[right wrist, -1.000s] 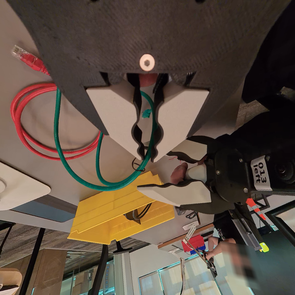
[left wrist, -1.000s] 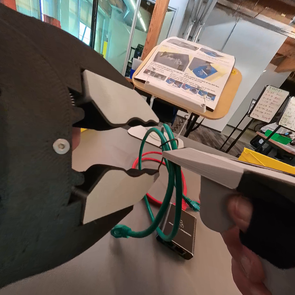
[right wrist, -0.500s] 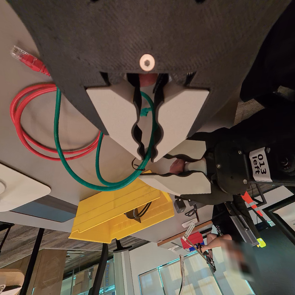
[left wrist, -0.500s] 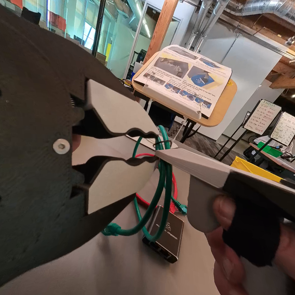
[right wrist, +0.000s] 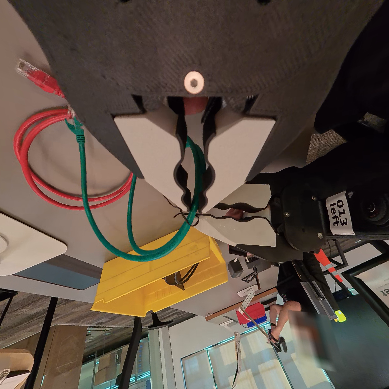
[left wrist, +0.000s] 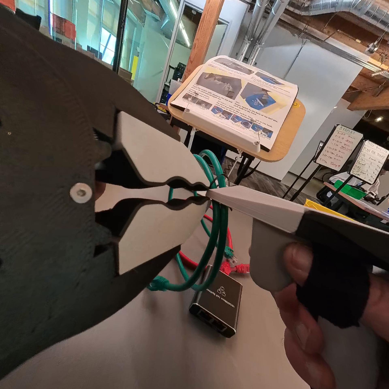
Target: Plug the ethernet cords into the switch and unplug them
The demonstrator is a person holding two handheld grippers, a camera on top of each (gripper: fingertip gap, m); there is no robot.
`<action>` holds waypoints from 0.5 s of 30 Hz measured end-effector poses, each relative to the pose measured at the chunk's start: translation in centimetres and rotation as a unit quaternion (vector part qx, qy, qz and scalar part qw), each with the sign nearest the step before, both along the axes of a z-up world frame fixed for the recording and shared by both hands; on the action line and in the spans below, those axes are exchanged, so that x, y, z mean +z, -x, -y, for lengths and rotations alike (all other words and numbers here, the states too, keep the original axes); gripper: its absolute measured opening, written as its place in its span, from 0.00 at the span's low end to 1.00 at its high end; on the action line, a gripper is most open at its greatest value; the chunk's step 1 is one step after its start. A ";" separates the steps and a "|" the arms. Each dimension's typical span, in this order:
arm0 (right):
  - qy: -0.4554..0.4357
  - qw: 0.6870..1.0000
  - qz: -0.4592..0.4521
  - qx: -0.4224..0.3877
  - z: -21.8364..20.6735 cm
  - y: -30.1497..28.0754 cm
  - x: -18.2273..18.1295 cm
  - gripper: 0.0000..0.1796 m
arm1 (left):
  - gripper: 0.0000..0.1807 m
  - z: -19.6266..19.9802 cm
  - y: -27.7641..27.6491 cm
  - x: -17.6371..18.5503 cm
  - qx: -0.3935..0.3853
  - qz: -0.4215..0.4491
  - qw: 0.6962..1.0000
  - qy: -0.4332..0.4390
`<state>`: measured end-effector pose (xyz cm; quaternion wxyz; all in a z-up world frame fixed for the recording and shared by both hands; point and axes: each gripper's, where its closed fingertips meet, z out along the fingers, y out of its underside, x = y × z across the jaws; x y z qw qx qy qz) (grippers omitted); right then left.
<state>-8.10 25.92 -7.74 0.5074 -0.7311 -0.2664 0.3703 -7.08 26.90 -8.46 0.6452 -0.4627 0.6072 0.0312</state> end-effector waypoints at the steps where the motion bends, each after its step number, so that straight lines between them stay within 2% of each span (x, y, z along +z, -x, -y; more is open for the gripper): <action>1: 0.000 1.000 -0.001 0.001 0.0 0.0 0.0 0.02 | 0.02 0.0 0.0 0.0 0.000 0.000 1.000 0.000; 15: -0.006 1.000 0.001 0.027 0.5 0.1 0.0 0.03 | 0.02 0.7 0.5 -0.1 -0.037 -0.032 0.997 0.057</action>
